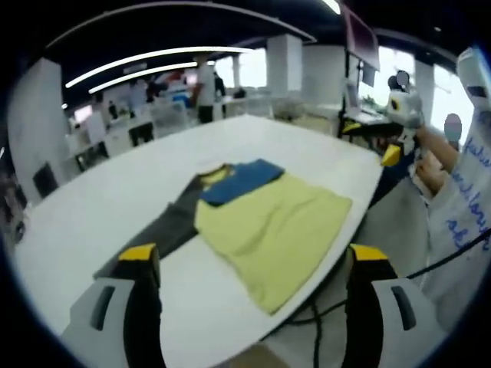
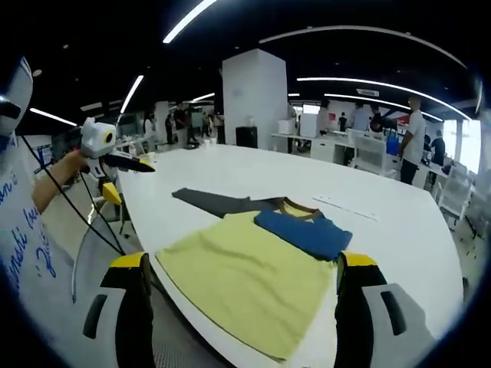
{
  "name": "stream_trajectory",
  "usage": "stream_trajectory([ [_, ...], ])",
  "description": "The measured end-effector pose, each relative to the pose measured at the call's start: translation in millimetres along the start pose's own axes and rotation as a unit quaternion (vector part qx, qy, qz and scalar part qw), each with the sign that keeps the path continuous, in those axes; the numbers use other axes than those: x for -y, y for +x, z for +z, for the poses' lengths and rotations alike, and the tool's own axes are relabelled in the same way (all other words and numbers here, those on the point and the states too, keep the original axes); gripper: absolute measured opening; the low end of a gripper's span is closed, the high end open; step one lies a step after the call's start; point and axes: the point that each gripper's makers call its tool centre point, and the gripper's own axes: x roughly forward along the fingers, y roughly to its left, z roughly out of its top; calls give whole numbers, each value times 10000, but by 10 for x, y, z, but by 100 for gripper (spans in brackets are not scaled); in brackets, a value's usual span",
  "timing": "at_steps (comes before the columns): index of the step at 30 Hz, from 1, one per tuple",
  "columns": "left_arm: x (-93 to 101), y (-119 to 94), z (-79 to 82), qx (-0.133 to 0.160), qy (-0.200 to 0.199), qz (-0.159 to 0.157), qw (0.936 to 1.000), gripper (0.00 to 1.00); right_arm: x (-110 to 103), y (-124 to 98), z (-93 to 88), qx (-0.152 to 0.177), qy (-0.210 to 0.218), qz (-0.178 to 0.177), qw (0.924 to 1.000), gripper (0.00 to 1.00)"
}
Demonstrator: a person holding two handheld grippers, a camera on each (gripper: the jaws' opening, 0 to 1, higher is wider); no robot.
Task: Fold the garment on the visible template until the final outline fits inside the template.
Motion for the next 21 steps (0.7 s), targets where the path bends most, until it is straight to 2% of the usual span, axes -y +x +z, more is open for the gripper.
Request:
stream_trajectory([
  [9, -184, -30, -116, -91, -131, 205, 9997, 97, -38, 39, 23, 1, -15, 42, 10000, 100],
  [21, -504, -63, -90, -21, -87, 467, 9989, 95, -9, 4, 49, -94, -48, -8, 9999, 100],
])
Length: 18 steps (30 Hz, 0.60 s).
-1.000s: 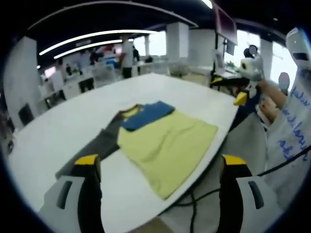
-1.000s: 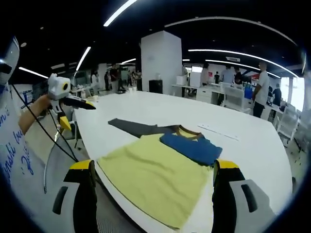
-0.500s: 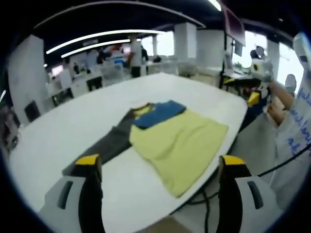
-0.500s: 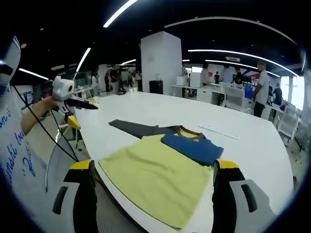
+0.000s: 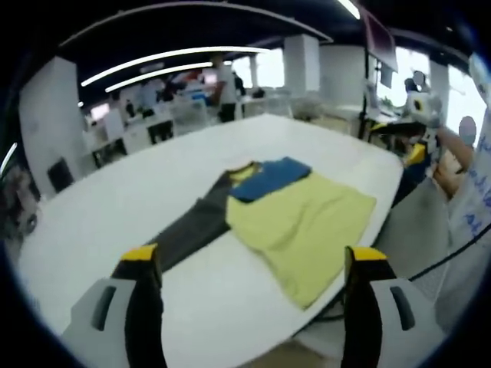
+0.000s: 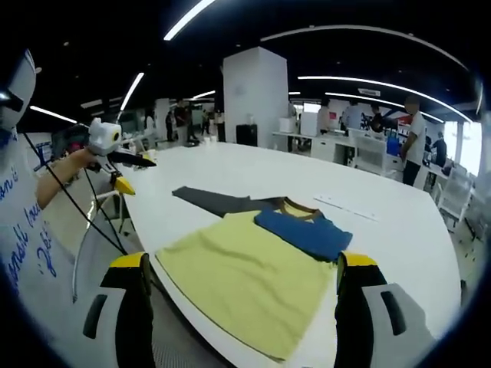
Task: Fold the garment on the visible template until the final outline fits inside the template.
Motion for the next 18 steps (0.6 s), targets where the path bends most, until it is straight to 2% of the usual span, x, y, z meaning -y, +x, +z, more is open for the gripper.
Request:
stream_trajectory([
  [11, -283, 73, -87, -148, -54, 134, 9998, 94, 14, -21, 20, -60, -8, -79, 10000, 100],
  [18, -467, 136, -131, -157, -242, 166, 9994, 93, 38, -16, 19, -86, 16, -127, 9999, 100],
])
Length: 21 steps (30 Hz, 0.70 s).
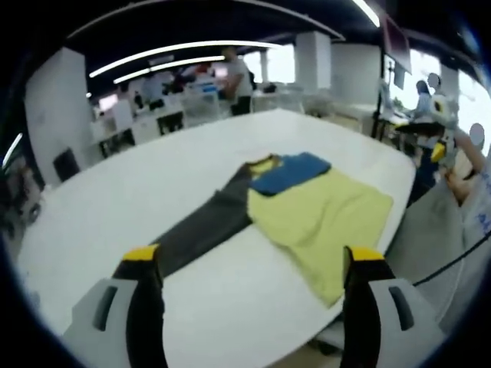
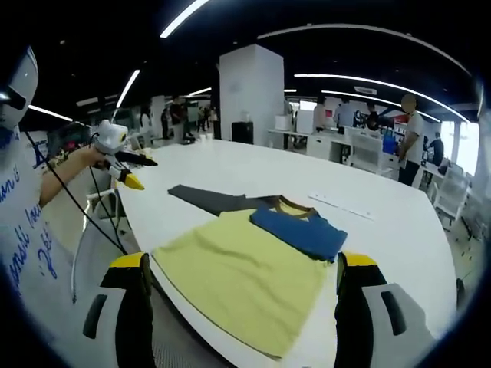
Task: Fold the garment on the visible template until the final outline fits inside the template.
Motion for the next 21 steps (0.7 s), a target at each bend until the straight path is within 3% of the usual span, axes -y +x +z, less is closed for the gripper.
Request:
stream_trajectory([
  [9, -186, 130, -77, -144, -25, 83, 9999, 92, 60, -24, -4, 0, 50, -134, 9999, 100],
  [21, -592, 205, -102, -213, -33, 304, 9993, 91, 104, -8, 9, 17, 113, -270, 9996, 100],
])
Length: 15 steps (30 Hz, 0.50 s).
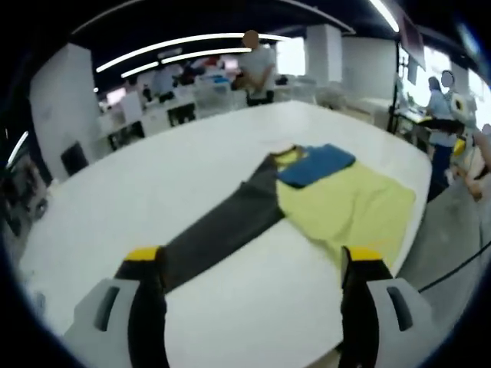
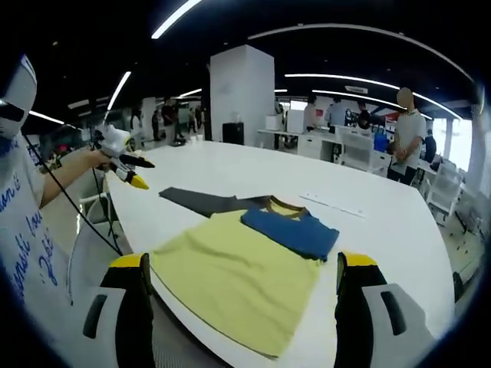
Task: Fold the garment on the visible template until the final outline fits inside the template.
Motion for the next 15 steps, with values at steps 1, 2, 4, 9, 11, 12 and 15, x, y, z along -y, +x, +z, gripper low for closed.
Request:
stream_trajectory([
  [1, -24, 3, -3, 1, -9, 10, 10000, 91, -1, 2, -2, -7, -10, -7, 10000, 100],
  [2, -50, 7, -11, -6, -18, 30, 10000, 91, -3, 3, -8, -25, -23, -12, 10000, 100],
  [4, -100, 16, -28, 8, -48, 61, 10000, 91, -2, 6, -15, -41, -40, -41, 10000, 100],
  [9, -227, 35, -99, -3, -181, 125, 9998, 90, -13, 7, -8, -44, -35, -82, 10000, 100],
  [11, -292, 51, -126, 5, -257, 158, 9995, 90, -14, 7, -7, -48, -37, -100, 9999, 100],
  [12, -336, 61, -141, 4, -282, 192, 9994, 90, -14, 6, -7, -55, -33, -108, 9999, 100],
  [15, -417, 72, -155, 36, -352, 277, 9990, 90, -17, 0, -1, -58, -23, -128, 9999, 100],
])
